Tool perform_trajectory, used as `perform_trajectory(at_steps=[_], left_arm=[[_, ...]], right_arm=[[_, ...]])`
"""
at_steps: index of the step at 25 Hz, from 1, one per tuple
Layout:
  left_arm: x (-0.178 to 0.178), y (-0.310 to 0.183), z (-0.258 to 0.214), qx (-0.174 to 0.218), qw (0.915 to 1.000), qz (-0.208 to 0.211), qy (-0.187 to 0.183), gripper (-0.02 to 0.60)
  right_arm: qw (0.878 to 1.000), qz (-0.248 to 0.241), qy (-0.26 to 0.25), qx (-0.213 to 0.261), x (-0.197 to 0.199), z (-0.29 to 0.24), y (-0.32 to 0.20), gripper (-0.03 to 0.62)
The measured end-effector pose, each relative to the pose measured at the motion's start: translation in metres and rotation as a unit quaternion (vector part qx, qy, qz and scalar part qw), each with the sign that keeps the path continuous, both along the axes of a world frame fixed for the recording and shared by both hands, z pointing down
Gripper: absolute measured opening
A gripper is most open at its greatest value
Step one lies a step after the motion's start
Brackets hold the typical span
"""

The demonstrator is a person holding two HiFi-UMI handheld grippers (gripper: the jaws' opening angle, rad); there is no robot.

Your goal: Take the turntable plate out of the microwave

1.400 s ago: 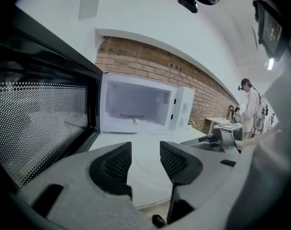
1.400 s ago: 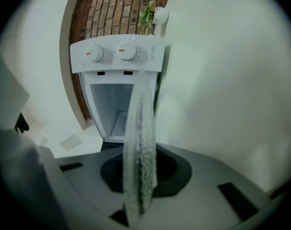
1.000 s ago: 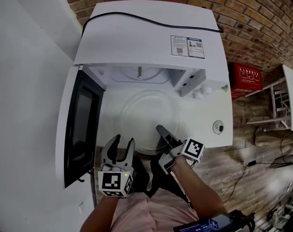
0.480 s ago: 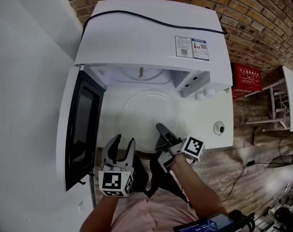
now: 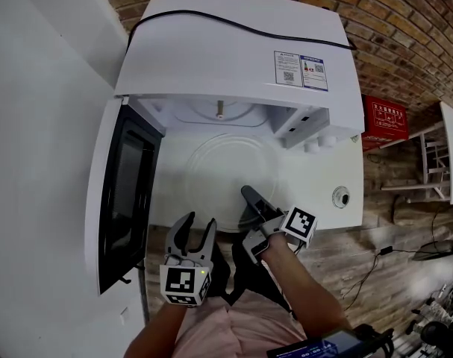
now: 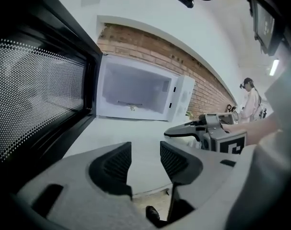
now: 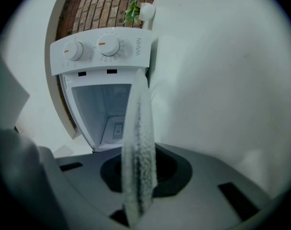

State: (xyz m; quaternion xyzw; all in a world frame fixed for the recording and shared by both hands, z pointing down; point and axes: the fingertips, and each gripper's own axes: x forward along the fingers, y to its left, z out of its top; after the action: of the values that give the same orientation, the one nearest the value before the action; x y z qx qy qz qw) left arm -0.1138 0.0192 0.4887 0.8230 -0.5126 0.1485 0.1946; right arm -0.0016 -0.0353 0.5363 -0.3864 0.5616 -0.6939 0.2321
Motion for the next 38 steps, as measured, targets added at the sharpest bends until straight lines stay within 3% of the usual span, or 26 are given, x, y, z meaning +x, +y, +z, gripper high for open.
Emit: perform_trajectory(at_steps=[15,18,22,27,31,38], left_arm=[[-0.004,0.014,0.016,-0.04,0.9986,-0.02,0.027,0.199],[-0.007,0.016,0.018,-0.054,0.9968,-0.033,0.048,0.199],[-0.007,0.021,0.022,-0.093,0.9879,-0.058,0.111,0.184],[0.001,0.017,0.025,-0.119,0.9793,-0.06,0.153,0.141],[-0.004,0.017,0.027,-0.133,0.9733,-0.08,0.169,0.16],[-0.008,0.02,0.033,-0.164,0.9554,-0.116,0.217,0.183]], right_arm=[[1.0,0.002,-0.009,-0.002,0.0,0.0,-0.001,0.035],[1.0,0.002,-0.013,-0.002,0.0,0.0,-0.001,0.035],[1.0,0.0,-0.015,-0.004,0.0,0.0,0.001,0.034],[1.0,0.0,-0.011,0.0,0.003,0.001,-0.001,0.034],[1.0,0.004,-0.016,0.0,0.004,0.001,-0.003,0.034],[1.0,0.001,-0.02,0.001,0.005,0.002,-0.003,0.034]])
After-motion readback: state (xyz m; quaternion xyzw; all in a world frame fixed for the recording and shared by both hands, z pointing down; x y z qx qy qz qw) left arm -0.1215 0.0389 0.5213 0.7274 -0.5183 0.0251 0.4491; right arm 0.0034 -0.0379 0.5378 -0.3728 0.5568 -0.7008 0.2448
